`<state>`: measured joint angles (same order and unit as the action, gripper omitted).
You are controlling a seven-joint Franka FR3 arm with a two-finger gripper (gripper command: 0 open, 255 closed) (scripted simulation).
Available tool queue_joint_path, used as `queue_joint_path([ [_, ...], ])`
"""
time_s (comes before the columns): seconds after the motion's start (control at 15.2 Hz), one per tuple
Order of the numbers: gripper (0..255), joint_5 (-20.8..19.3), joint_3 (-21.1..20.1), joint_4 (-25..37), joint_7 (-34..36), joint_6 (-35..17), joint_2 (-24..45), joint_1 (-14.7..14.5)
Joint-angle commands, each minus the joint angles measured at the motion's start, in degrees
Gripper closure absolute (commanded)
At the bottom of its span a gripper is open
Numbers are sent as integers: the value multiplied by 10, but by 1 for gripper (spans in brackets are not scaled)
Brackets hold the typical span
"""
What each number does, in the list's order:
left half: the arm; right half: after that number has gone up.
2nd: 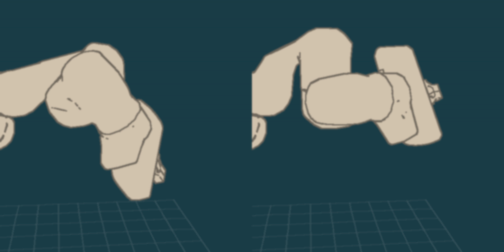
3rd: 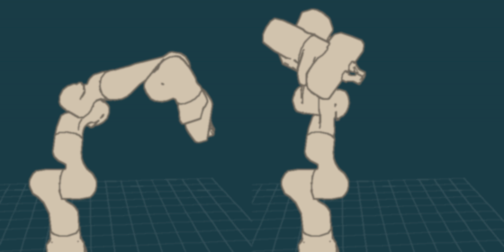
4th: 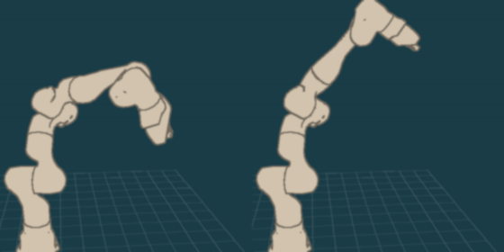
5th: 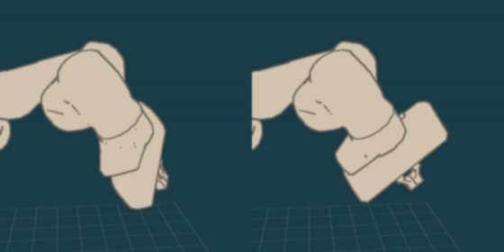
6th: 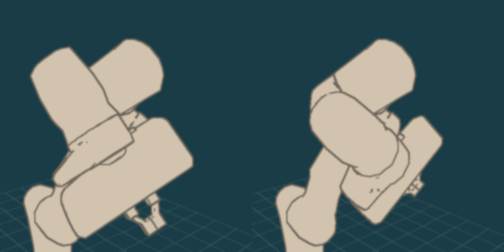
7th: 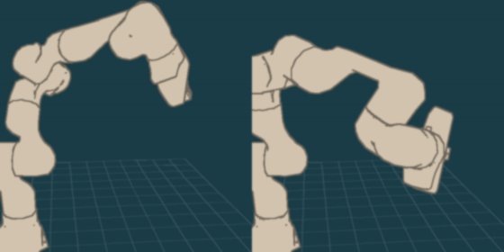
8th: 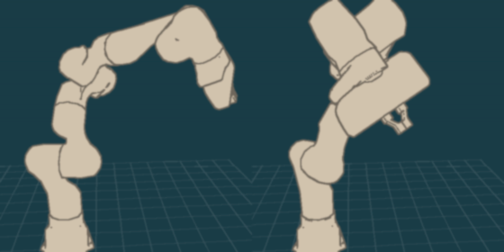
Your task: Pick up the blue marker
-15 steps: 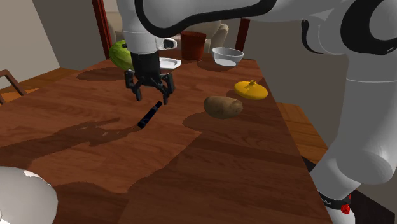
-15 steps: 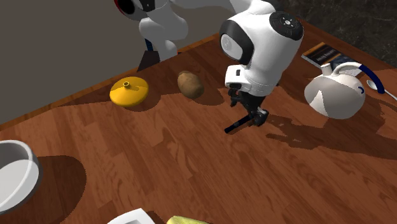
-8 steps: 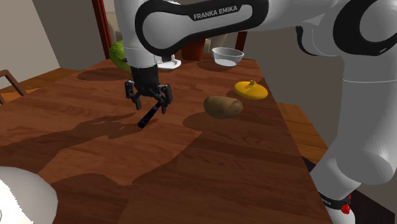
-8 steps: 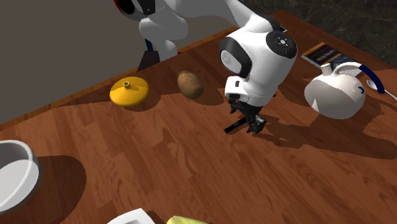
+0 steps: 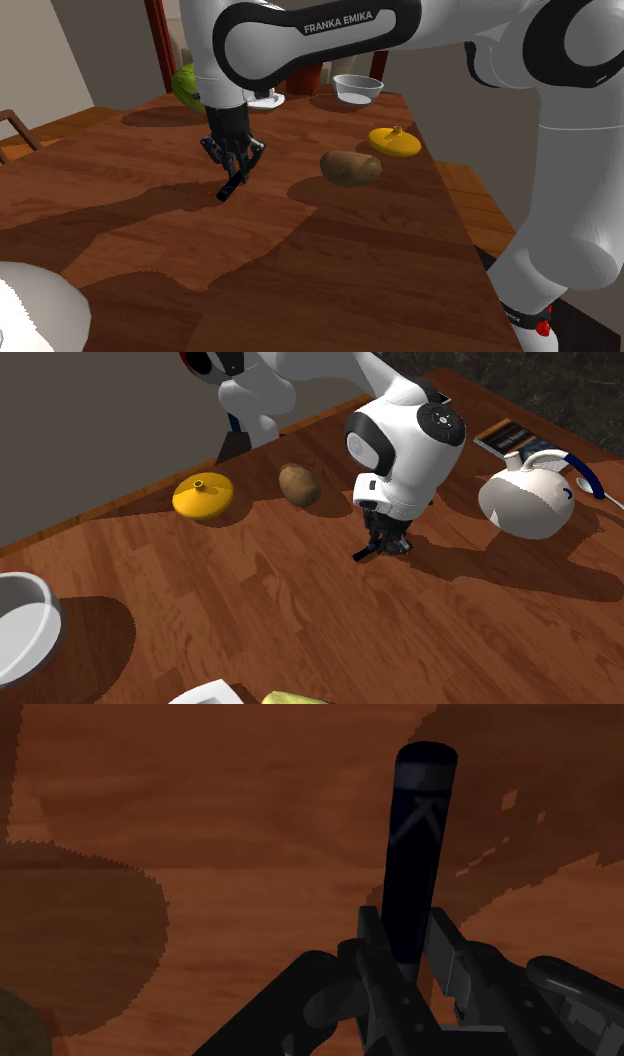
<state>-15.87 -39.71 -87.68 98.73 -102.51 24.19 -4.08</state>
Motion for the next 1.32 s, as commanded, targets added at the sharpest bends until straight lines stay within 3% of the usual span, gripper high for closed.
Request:
queue_joint_path([
  [0.0,255,0,0,0,0,0,0,0],
  [1.25,255,5,-5,117,-9,116,-2,-18],
])
